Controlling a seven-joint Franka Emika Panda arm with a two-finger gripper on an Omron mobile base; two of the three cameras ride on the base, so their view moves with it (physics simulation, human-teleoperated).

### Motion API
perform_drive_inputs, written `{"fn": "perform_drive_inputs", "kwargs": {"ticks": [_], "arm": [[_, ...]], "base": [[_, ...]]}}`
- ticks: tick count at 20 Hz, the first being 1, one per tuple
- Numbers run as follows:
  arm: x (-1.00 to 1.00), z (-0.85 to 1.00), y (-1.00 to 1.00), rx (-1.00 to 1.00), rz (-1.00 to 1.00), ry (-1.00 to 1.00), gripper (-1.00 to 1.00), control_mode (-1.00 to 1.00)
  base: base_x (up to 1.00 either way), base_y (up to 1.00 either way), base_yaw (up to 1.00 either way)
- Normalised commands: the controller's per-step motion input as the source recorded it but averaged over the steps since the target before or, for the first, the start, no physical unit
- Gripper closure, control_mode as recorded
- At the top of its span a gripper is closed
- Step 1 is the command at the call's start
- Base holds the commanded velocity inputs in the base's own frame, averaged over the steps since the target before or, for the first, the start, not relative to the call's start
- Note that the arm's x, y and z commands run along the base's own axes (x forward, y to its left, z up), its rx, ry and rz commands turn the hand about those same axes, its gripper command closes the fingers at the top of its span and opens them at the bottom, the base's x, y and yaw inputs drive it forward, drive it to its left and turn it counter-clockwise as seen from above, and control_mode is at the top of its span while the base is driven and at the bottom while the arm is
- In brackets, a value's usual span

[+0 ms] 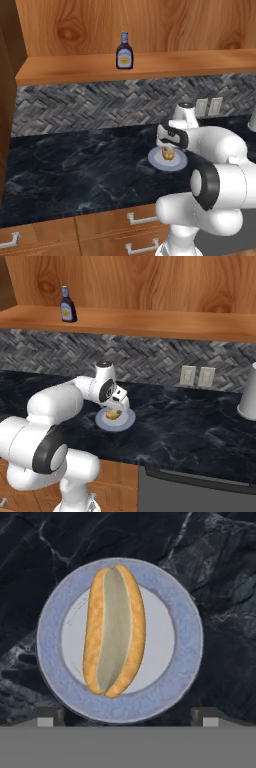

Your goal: Move the hot dog bun to the plate on the dining table and place the condiment next to that plate. Then navigate to the fridge and take the sausage and place it on the plate as well.

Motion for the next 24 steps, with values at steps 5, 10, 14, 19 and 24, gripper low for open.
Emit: {"fn": "perform_drive_inputs", "kwargs": {"ticks": [5,10,14,19,24], "arm": [[0.34,-0.17,0.0,0.0,0.0,0.0,-1.0,-1.0],[0.34,-0.19,0.0,0.0,0.0,0.0,-1.0,-1.0],[0.02,-0.3,0.0,0.0,0.0,0.0,-1.0,-1.0],[0.01,-0.28,0.0,0.0,0.0,0.0,-1.0,-1.0],[0.04,-0.25,0.0,0.0,0.0,0.0,-1.0,-1.0]], "base": [[0.0,0.0,0.0],[0.0,0.0,0.0],[0.0,0.0,0.0],[0.0,0.0,0.0],[0.0,0.0,0.0]]}}
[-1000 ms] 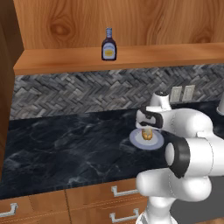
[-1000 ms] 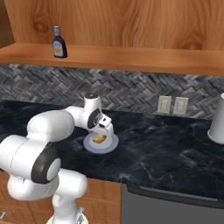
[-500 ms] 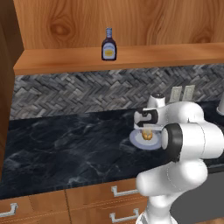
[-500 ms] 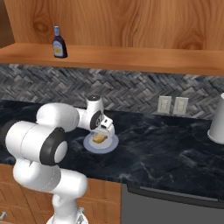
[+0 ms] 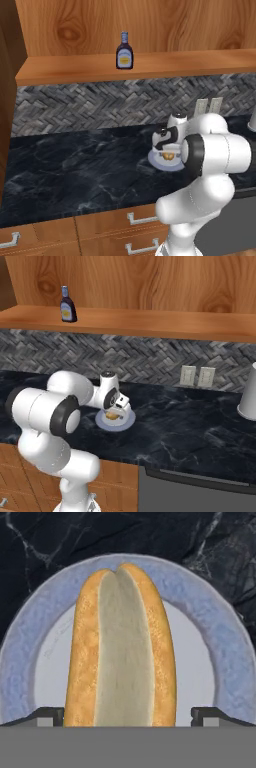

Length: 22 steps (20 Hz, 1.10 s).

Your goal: Move the hot dog bun to the plate on the dining table and place the condiment next to that plate. Then navigate to the fridge and take the sausage and place it on the plate as well.

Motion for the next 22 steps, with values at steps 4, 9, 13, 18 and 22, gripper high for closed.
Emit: {"fn": "perform_drive_inputs", "kwargs": {"ticks": [4,9,13,18,22], "arm": [[0.04,-0.2,0.02,0.0,0.0,-0.01,1.0,-1.0],[-0.31,0.04,0.02,0.0,-0.01,-0.16,1.0,-1.0],[-0.7,0.5,0.0,-0.02,-0.05,-0.25,1.0,-1.0],[-0.61,0.72,0.0,-0.04,-0.06,-0.21,1.0,-1.0],[-0.44,0.79,0.0,-0.02,-0.09,-0.14,1.0,-1.0]], "base": [[0.0,0.0,0.0],[0.0,0.0,0.0],[0.0,0.0,0.0],[0.0,0.0,0.0],[0.0,0.0,0.0]]}}
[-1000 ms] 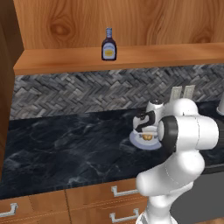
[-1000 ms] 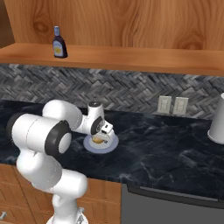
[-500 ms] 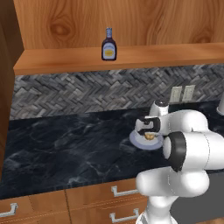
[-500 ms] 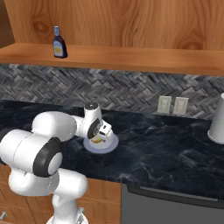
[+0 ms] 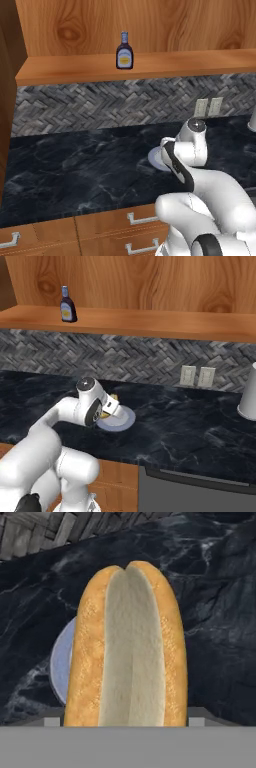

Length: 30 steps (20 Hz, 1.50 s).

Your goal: Move the hot dog bun to the plate on the dining table and place the condiment next to that plate. Then navigate to the fridge and take the sausage and place it on the plate as well.

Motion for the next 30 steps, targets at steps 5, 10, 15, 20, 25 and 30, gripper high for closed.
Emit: {"fn": "perform_drive_inputs", "kwargs": {"ticks": [5,10,15,20,25,30], "arm": [[-0.35,0.95,0.0,0.0,-0.05,-0.07,1.0,-1.0],[-0.47,0.8,0.05,0.0,-0.02,0.0,1.0,-1.0],[-0.35,0.82,0.08,0.0,0.0,0.0,1.0,-1.0],[-0.34,0.57,0.22,0.0,-0.02,0.05,1.0,-1.0],[-0.51,0.54,0.09,0.0,-0.06,0.08,1.0,-1.0],[-0.69,0.26,0.0,0.0,-0.09,-0.05,1.0,-1.0]], "base": [[0.0,0.0,0.0],[0.0,0.0,0.0],[0.0,0.0,0.0],[0.0,0.0,0.0],[0.0,0.0,0.0],[0.0,0.0,0.0]]}}
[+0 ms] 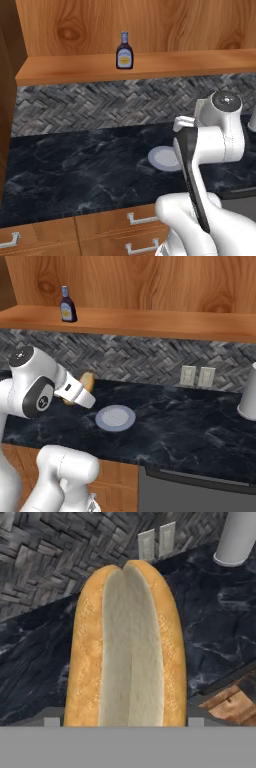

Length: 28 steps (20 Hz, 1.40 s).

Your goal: Move the hot dog bun to the plate on the dining table and place the condiment next to that plate. Then navigate to the fridge and take the sausage and place it on the plate as well.

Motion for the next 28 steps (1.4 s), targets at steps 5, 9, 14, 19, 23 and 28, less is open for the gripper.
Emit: {"fn": "perform_drive_inputs", "kwargs": {"ticks": [5,9,14,19,23,28], "arm": [[-0.8,-0.07,0.0,0.01,-0.11,-0.08,1.0,-1.0],[-0.21,-0.11,0.01,0.03,-0.03,0.0,1.0,1.0],[0.0,0.0,0.0,0.0,0.0,0.0,1.0,1.0],[0.0,0.0,0.0,0.0,0.0,0.0,1.0,1.0],[0.0,0.0,0.0,0.0,0.0,0.0,1.0,1.0],[0.0,0.0,0.0,0.0,0.0,0.0,1.0,1.0]], "base": [[0.0,0.0,0.0],[0.0,0.03,0.0],[-0.37,0.35,-0.54],[-0.35,0.27,-0.84],[-0.38,0.1,-0.92],[-0.32,0.05,-0.95]]}}
